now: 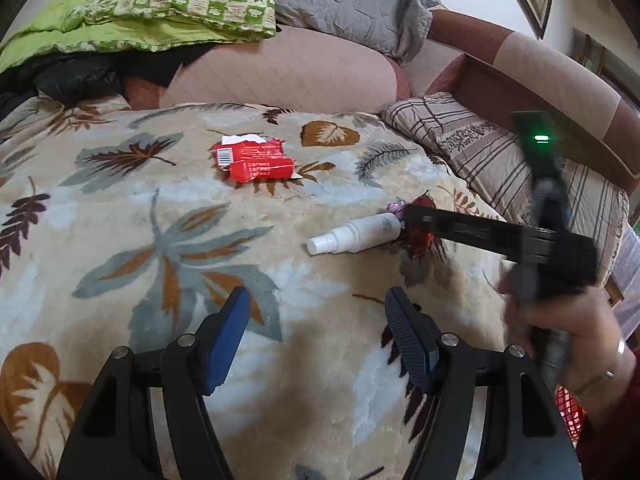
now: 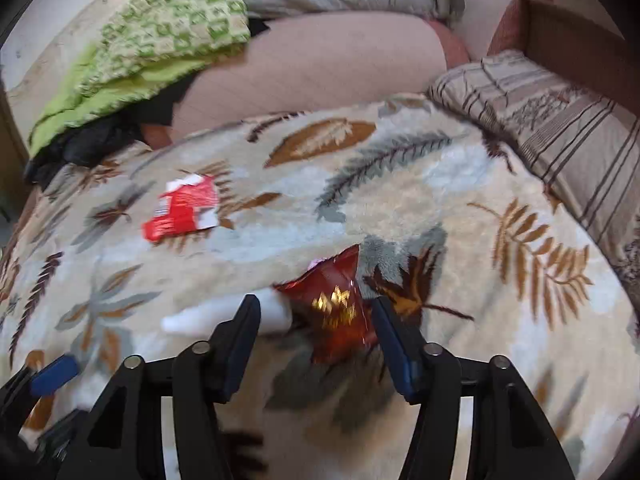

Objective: Collect trash
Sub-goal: 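Grasp the dark red candy wrapper with the right tool, then grasp the white spray bottle with the left tool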

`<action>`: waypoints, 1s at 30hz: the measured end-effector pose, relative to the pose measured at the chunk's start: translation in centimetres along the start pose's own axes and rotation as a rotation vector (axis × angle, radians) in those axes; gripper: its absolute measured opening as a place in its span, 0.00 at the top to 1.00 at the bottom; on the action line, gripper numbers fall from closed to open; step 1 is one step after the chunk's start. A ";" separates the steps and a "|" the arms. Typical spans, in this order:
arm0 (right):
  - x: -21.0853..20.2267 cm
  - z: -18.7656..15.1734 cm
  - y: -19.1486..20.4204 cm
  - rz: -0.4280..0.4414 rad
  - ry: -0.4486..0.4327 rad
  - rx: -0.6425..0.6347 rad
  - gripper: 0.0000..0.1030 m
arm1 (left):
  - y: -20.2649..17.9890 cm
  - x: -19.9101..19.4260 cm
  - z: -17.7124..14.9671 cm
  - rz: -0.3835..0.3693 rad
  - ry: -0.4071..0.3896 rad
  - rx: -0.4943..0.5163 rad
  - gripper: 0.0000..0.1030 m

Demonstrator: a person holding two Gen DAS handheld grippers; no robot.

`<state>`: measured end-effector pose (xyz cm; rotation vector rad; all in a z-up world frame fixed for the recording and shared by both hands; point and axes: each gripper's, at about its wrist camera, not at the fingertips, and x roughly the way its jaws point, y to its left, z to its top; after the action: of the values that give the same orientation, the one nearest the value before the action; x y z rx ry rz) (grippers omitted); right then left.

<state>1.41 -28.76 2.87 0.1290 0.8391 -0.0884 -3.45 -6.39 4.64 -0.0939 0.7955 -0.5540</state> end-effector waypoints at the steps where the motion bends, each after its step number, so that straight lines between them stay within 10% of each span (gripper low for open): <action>1: 0.2 0.0 -0.1 -0.025 0.001 -0.003 0.68 | -0.1 0.2 0.1 0.000 0.000 0.011 0.34; 9: -5.4 -1.9 -2.6 -0.036 -0.077 0.253 0.69 | -2.3 2.4 2.4 -0.026 -0.026 0.139 0.34; 21: -10.2 -4.9 -4.2 0.008 -0.141 0.435 0.69 | -7.6 12.3 5.0 0.015 0.199 0.501 0.45; 30: -9.4 -4.8 -3.5 -0.015 -0.133 0.384 0.69 | -4.8 12.7 4.9 0.034 0.214 0.250 0.68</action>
<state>-8.84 -31.28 6.45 0.4729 0.6827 -0.2697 5.05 -17.54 1.14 0.2118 0.9271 -0.6343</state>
